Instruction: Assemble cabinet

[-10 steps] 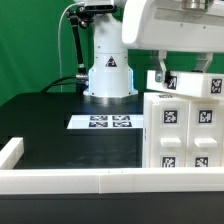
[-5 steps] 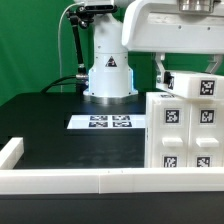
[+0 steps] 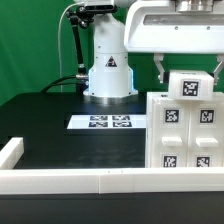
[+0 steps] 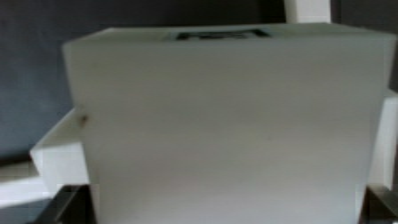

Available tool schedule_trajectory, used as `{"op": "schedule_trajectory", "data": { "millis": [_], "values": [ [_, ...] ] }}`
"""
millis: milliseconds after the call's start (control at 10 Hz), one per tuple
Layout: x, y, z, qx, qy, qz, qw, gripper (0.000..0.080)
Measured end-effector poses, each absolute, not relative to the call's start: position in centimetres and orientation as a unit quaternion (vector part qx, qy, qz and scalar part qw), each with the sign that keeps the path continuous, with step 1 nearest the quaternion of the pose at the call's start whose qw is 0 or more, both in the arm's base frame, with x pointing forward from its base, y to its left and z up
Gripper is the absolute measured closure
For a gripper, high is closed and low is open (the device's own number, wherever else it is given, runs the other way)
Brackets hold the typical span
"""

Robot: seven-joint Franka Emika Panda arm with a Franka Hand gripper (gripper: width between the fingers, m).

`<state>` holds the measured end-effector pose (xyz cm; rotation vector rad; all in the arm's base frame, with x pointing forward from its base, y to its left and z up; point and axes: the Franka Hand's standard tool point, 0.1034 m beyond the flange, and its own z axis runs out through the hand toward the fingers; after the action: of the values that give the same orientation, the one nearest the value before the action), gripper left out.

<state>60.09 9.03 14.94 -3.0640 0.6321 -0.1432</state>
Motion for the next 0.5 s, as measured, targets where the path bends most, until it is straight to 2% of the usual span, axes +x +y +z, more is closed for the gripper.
{"op": "schedule_trajectory", "data": {
  "millis": [300, 500],
  "values": [
    [60.33, 9.84, 14.83, -0.932, 0.356, -0.058, 0.031, 0.0233],
    [60.59, 10.05, 14.81, -0.912, 0.402, -0.062, 0.041, 0.0233]
  ]
}}
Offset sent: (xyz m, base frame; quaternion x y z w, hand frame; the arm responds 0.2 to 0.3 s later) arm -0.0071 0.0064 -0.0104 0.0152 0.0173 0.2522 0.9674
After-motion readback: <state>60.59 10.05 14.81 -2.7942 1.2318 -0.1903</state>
